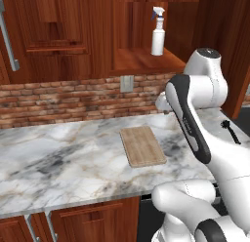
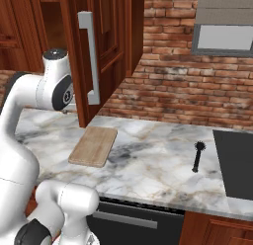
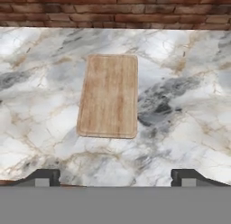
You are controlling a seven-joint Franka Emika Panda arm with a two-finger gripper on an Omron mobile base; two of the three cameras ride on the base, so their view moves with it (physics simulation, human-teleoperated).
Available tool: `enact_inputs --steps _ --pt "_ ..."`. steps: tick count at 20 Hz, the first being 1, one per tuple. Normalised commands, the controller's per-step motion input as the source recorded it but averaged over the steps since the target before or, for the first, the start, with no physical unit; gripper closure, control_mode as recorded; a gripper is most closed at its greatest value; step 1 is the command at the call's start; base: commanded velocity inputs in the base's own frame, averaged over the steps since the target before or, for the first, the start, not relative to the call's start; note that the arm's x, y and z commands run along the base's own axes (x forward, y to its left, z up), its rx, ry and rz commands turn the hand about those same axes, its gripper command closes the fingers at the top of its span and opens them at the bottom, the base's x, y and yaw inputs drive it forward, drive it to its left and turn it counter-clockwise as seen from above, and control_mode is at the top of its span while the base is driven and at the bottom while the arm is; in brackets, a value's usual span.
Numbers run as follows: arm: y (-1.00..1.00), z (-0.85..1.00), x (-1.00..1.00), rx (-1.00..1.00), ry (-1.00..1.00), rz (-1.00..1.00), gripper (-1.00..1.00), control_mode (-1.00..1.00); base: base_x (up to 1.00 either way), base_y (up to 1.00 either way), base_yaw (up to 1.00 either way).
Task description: Grab the spray bottle from the cabinet, then place it next to the cutting board for sanitizing. Then grab the dish brush from the countertop next to the sink and place it next to the cutting board.
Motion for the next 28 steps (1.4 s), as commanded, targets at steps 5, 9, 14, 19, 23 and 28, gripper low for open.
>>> enact_inputs --steps 5,9,14,19,23,28 --pt "0.08 0.28 -0.25 -0.02 -0.19 -0.12 -1.00 -1.00 0.00 0.00 0.00" --pt "0.08 0.43 -0.19 -0.03 -0.26 -0.12 -1.00 -1.00 0.00 0.00 0.00" --pt "0.00 0.39 -0.02 -0.02 -0.26 -0.18 -1.00 -1.00 0.00 0.00 0.00" --pt "0.12 0.35 0.00 0.00 -0.35 -0.18 -1.00 -1.00 0.00 0.00 0.00" --pt "0.16 0.31 -0.13 -0.02 -0.33 -0.05 -1.00 -1.00 0.00 0.00 0.00" --pt "0.01 0.35 -0.07 -0.07 -0.13 0.00 -1.00 -1.00 0.00 0.00 0.00"
